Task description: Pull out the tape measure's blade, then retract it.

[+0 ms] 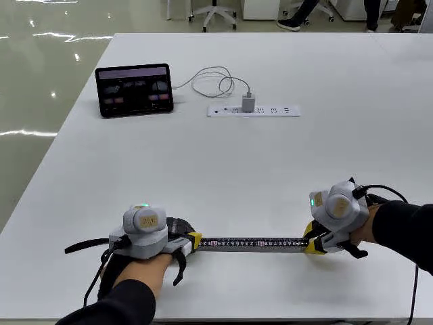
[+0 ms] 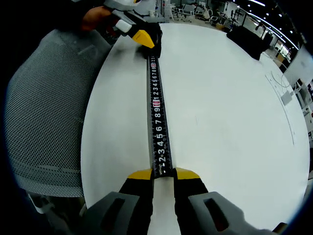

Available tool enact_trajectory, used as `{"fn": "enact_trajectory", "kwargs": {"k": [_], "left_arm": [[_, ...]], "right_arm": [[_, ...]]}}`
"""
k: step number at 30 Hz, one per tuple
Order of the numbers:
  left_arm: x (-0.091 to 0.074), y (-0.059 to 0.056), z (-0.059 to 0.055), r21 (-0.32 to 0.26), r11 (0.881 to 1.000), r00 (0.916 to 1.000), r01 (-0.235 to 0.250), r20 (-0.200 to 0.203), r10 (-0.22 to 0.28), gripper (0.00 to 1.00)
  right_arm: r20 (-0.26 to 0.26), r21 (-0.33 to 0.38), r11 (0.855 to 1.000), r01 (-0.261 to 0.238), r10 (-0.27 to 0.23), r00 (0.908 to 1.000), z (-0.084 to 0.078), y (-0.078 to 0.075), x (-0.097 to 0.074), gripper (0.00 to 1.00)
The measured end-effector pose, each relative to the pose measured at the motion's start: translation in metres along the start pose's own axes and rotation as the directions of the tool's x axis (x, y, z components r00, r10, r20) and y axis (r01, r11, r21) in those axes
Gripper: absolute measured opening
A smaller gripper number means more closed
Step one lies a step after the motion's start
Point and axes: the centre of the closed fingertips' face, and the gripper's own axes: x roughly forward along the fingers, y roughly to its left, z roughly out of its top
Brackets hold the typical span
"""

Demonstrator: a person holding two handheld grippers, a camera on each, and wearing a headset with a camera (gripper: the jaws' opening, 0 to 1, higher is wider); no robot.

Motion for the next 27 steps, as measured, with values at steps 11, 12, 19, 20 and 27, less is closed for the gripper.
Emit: {"fn": "enact_trajectory", "kwargs": {"k": [11, 12, 19, 20, 27], "left_arm": [[-0.0001, 0.0006, -0.0017, 0.032, 0.999, 0.9996, -0.016, -0.022, 0.016, 0.60], [0.0000, 0.0005, -0.0015, 0.033, 0.999, 0.9997, -0.016, -0.020, 0.016, 0.60], [-0.0002, 0.0004, -0.0011, 0.032, 0.999, 0.9999, -0.009, -0.014, 0.010, 0.60], [-0.0001, 0.0003, -0.0010, 0.032, 0.999, 0.9999, -0.009, -0.014, 0.009, 0.60], [0.0000, 0.0002, -0.0007, 0.031, 1.000, 0.9999, -0.005, -0.012, 0.005, 0.60]], "right_arm": [[0.002, 0.014, 1.000, 0.003, -0.003, 1.0000, 0.0023, 0.0012, 0.0000, 0.11], [0.003, 0.015, 1.000, 0.003, -0.003, 1.0000, 0.0022, 0.0010, 0.0000, 0.11], [0.010, 0.013, 1.000, -0.002, 0.002, 1.0000, 0.0032, 0.0013, 0.0001, 0.11], [0.012, 0.014, 1.000, -0.002, 0.002, 0.9999, 0.0034, 0.0012, 0.0002, 0.11], [0.034, 0.029, 1.000, 0.002, -0.003, 0.9994, 0.0057, 0.0008, 0.0011, 0.11]]}}
